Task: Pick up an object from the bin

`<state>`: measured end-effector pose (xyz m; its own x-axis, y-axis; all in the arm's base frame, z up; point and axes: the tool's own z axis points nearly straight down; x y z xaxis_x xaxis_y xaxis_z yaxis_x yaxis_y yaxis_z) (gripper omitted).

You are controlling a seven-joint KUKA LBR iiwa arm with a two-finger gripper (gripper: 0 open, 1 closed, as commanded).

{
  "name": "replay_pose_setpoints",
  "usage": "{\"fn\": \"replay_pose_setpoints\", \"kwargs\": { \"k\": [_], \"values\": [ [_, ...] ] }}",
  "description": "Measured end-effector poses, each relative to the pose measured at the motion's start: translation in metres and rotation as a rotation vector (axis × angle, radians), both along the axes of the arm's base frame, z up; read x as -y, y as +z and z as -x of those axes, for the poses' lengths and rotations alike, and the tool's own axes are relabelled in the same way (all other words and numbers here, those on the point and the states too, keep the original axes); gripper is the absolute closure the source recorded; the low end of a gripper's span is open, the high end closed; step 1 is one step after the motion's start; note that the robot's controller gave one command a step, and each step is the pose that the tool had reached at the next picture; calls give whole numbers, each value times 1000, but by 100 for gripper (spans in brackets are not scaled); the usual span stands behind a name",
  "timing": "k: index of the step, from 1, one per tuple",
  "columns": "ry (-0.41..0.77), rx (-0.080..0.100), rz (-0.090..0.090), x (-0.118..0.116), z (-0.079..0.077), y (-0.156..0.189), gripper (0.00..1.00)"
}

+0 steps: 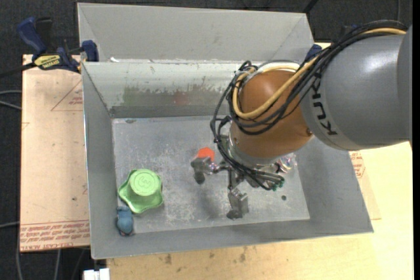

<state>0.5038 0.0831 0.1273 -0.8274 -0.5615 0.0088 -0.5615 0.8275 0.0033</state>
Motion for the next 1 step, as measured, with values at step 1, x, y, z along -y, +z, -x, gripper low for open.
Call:
{"fn": "replay_pose_setpoints", "kwargs": {
  "k": [1],
  "values": [
    [-32,18,-4,15,-82,29,0]
  ]
}}
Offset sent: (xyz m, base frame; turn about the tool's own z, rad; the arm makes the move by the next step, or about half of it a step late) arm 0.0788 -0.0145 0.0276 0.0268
